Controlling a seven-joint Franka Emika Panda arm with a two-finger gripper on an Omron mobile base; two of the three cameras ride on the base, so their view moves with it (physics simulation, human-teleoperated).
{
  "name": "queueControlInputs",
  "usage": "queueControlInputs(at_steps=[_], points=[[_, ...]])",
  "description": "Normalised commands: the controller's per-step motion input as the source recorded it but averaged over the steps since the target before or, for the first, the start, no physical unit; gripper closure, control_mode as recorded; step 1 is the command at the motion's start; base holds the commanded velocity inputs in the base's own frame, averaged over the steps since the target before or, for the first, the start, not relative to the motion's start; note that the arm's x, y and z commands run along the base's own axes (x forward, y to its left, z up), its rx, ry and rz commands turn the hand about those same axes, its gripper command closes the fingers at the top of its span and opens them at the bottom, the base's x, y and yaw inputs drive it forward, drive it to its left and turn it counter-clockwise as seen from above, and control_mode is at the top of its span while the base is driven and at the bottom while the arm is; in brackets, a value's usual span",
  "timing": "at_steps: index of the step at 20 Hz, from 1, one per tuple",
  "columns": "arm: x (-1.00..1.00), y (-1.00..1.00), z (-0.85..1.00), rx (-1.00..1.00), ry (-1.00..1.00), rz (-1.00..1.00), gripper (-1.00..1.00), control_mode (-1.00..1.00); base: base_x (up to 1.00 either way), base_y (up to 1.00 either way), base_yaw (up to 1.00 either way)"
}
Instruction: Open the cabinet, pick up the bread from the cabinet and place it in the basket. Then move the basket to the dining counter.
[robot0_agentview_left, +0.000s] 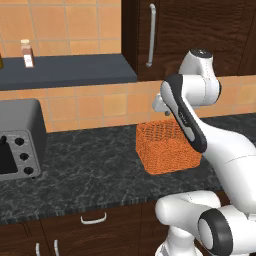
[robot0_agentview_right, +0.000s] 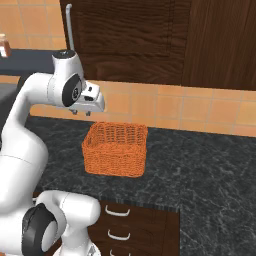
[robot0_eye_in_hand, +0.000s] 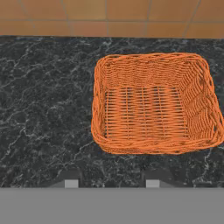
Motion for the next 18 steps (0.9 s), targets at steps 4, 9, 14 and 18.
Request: queueControlInputs(at_steps=[4, 9, 14, 18], points=[[0.01, 0.03, -0.01, -0.03, 0.01, -0.01, -1.00, -1.00, 0.00, 0.00, 0.00], [0.14, 0.28, 0.16, -0.18, -0.27, -0.01, -1.00, -1.00, 0.00, 0.00, 0.00], [-0.06, 0.16, 0.84, -0.21, -0.37, 0.00, -1.00, -1.00, 0.00, 0.00, 0.00], [-0.03, 0.08, 1.00, -0.12, -0.25, 0.00, -1.00, -1.00, 0.00, 0.00, 0.00]])
